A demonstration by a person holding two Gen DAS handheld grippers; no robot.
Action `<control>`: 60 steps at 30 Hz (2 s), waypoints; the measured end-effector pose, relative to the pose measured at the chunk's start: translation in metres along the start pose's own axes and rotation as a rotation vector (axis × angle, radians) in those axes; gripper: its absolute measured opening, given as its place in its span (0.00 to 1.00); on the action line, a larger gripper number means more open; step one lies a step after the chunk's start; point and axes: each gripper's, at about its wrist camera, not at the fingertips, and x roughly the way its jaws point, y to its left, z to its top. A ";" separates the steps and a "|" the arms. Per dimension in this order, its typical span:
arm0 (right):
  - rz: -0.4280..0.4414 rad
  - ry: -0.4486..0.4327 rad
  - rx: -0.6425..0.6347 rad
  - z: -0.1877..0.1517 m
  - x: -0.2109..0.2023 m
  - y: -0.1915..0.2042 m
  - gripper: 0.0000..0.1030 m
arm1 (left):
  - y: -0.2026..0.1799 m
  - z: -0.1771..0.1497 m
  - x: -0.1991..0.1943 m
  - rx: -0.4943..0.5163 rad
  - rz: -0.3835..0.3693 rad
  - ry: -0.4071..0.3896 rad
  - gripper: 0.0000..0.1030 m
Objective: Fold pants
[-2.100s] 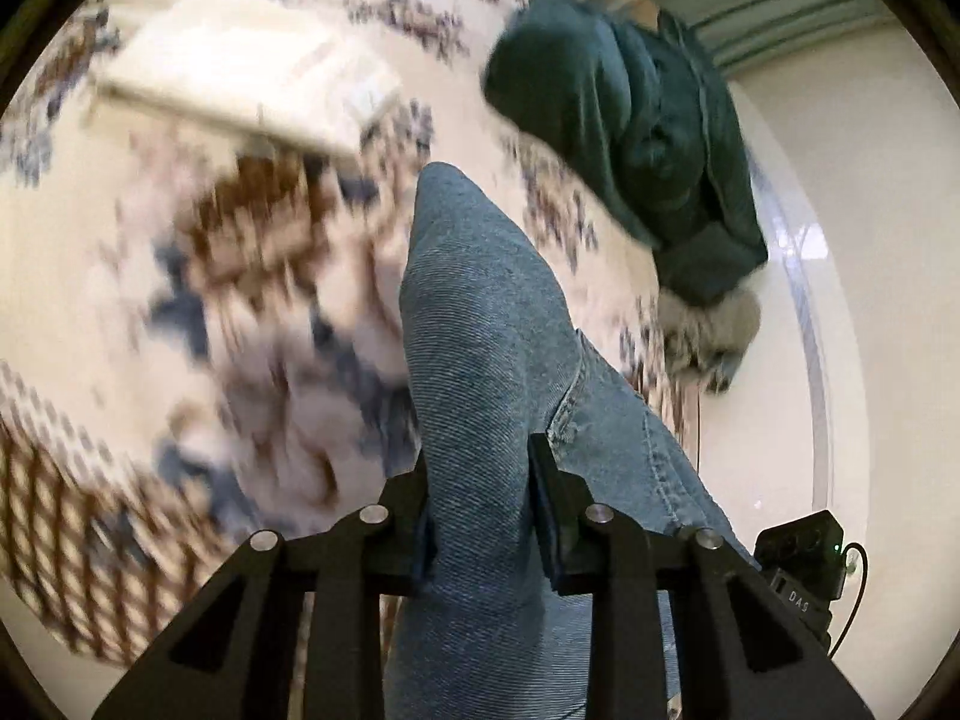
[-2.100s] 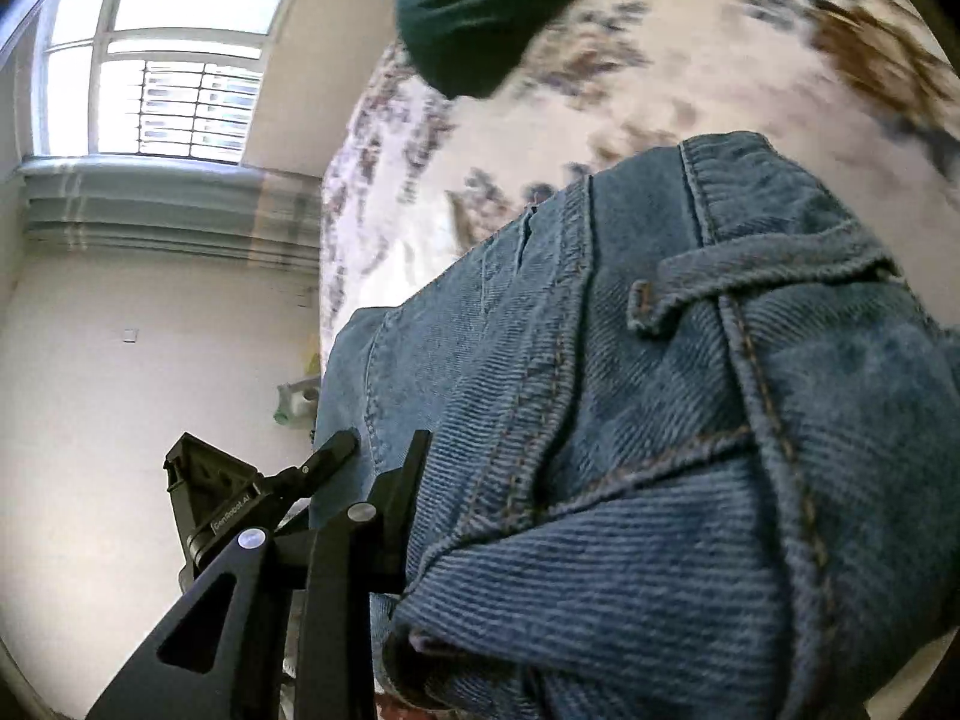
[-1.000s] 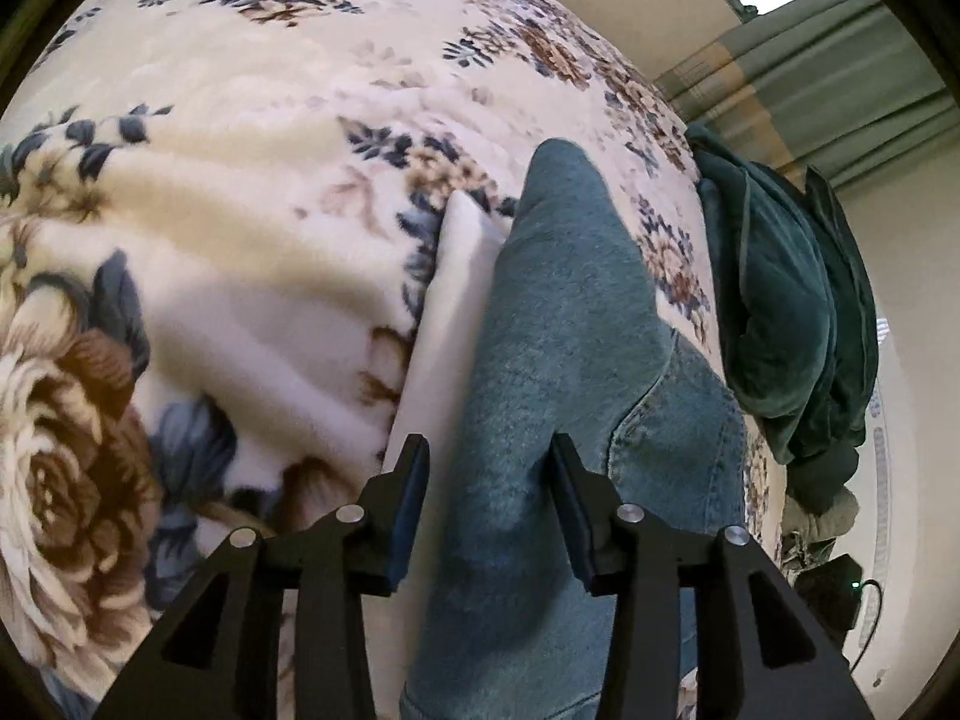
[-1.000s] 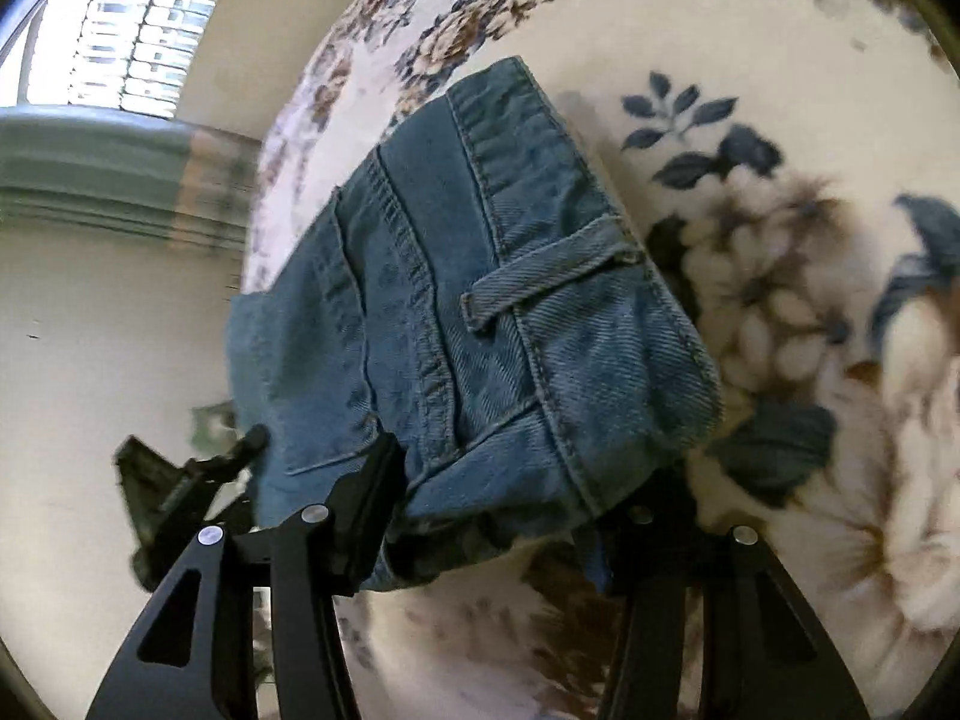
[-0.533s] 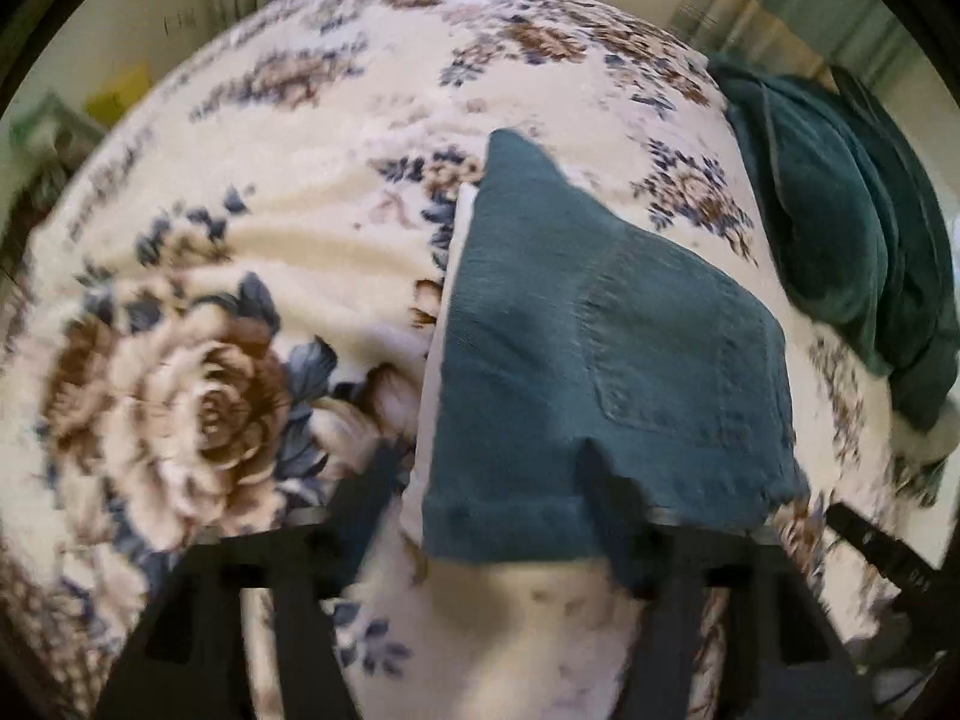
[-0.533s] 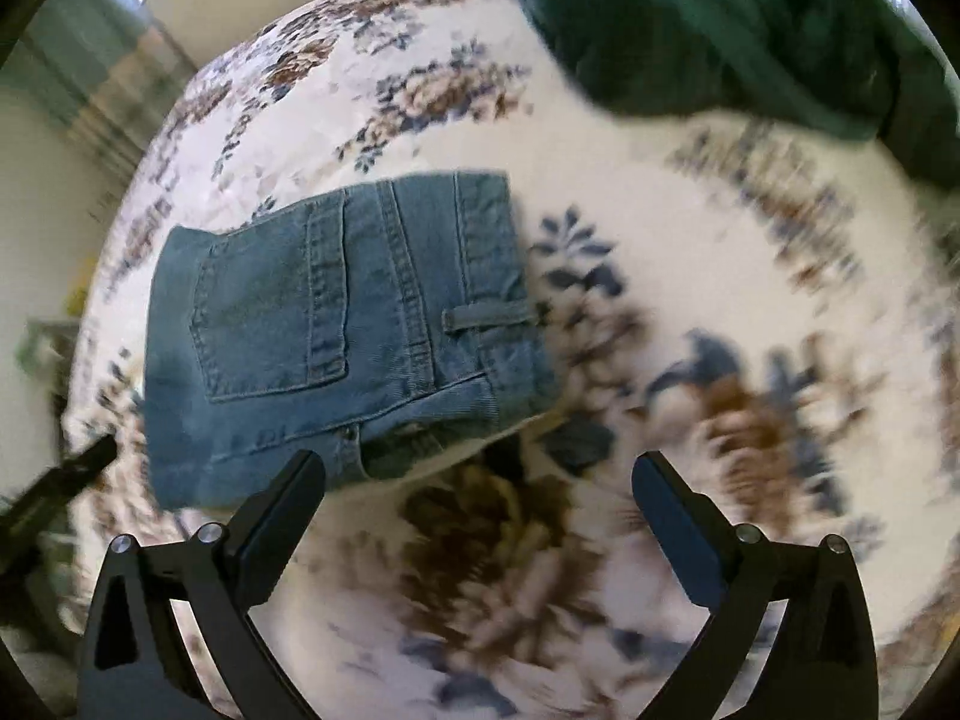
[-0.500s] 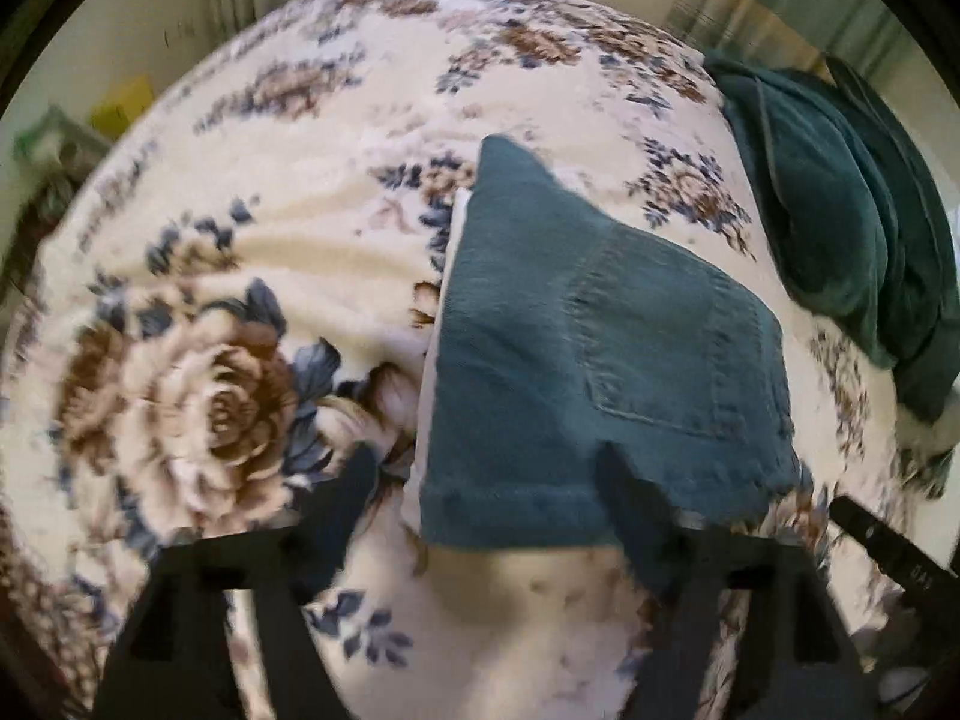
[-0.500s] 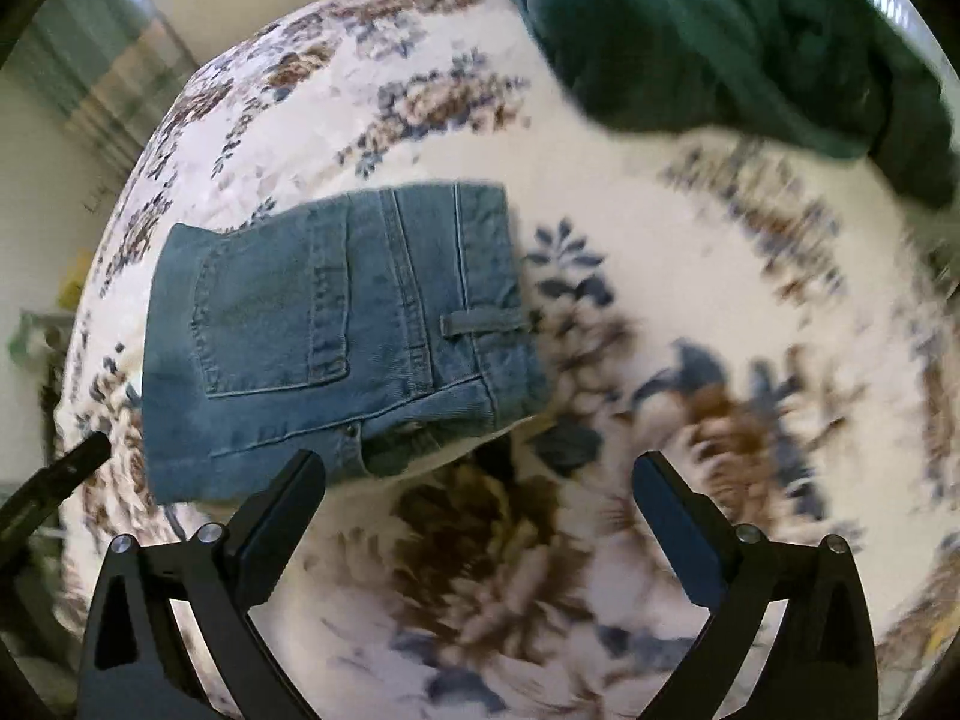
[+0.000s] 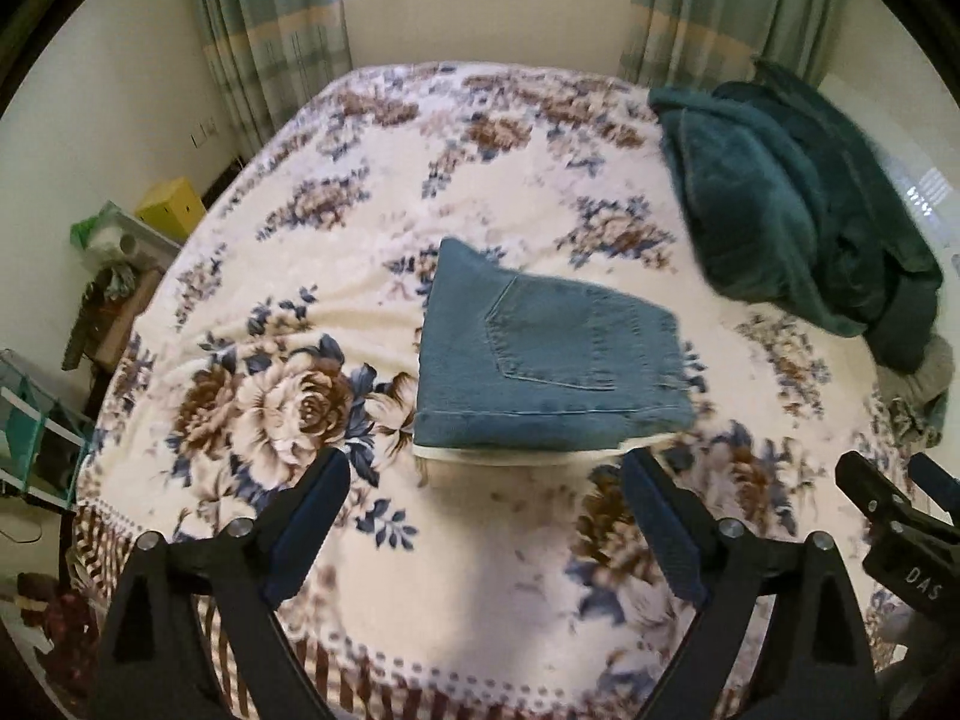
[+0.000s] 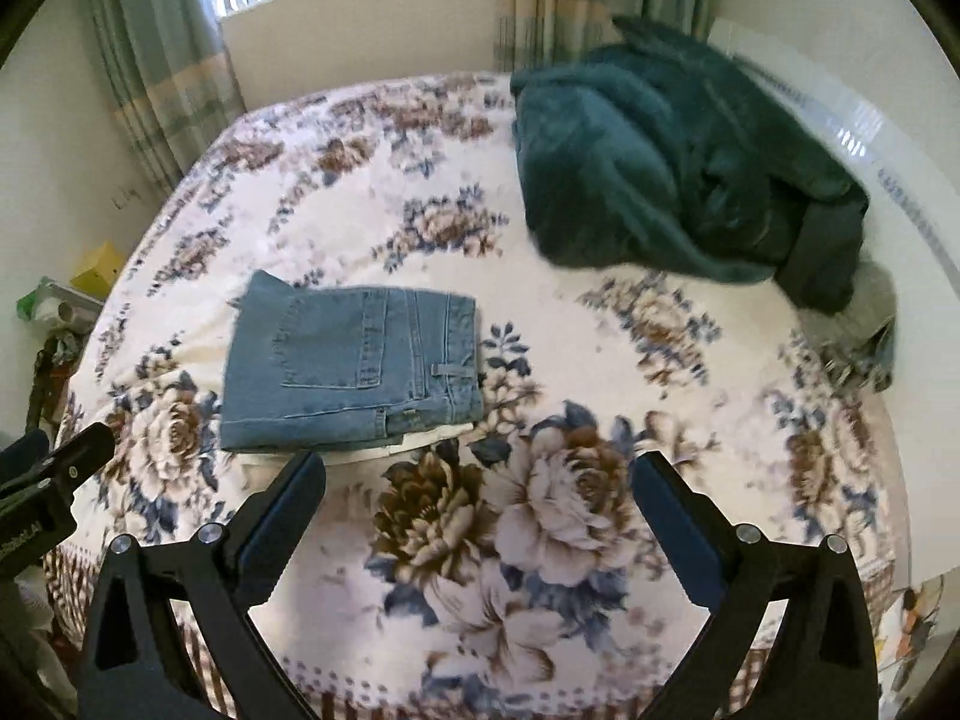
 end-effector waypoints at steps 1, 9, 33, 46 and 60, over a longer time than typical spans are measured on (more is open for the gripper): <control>0.000 -0.014 -0.010 -0.003 -0.019 -0.002 1.00 | -0.003 -0.003 -0.018 0.001 -0.001 -0.017 0.90; 0.032 -0.148 -0.069 -0.032 -0.172 -0.020 1.00 | -0.019 -0.032 -0.144 -0.013 0.020 -0.142 0.90; 0.103 -0.335 -0.111 -0.105 -0.442 -0.044 1.00 | -0.017 -0.106 -0.346 -0.020 0.024 -0.313 0.90; 0.095 -0.351 -0.099 -0.110 -0.467 -0.034 1.00 | -0.006 -0.119 -0.353 -0.030 0.023 -0.329 1.00; 0.108 -0.336 -0.114 -0.108 -0.457 -0.023 1.00 | 0.003 -0.122 -0.362 -0.034 0.046 -0.354 1.00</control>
